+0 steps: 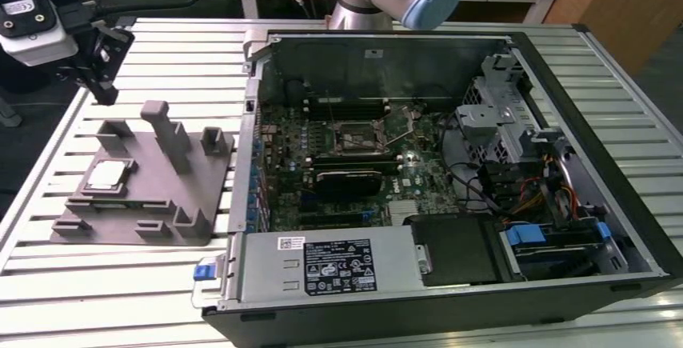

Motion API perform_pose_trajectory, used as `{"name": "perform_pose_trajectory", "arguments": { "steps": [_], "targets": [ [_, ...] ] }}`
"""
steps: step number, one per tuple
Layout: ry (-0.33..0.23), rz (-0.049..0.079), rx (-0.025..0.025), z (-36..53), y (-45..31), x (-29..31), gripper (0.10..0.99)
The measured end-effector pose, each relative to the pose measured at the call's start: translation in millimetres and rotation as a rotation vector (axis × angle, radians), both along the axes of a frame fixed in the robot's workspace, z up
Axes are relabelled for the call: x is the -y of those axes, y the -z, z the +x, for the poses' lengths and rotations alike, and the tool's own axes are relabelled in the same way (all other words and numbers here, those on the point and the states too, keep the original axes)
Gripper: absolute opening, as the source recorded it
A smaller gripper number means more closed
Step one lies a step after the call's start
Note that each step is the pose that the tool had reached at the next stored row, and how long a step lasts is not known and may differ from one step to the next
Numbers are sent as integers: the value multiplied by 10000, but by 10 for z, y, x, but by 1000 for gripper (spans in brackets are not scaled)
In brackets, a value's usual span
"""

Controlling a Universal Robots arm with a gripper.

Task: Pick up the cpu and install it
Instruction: 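Reach for the cpu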

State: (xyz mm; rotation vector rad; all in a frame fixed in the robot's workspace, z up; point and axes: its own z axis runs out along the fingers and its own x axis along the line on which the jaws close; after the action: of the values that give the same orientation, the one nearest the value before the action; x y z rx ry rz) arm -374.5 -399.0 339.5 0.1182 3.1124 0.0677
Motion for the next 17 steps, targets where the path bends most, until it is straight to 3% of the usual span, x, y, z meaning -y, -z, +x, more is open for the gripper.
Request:
{"name": "perform_pose_trajectory", "arguments": {
  "steps": [11,17],
  "targets": [
    [-1,0,-1,-150,63,0,106],
    [-1,0,-1,-195,138,1,106]
  ]
}}
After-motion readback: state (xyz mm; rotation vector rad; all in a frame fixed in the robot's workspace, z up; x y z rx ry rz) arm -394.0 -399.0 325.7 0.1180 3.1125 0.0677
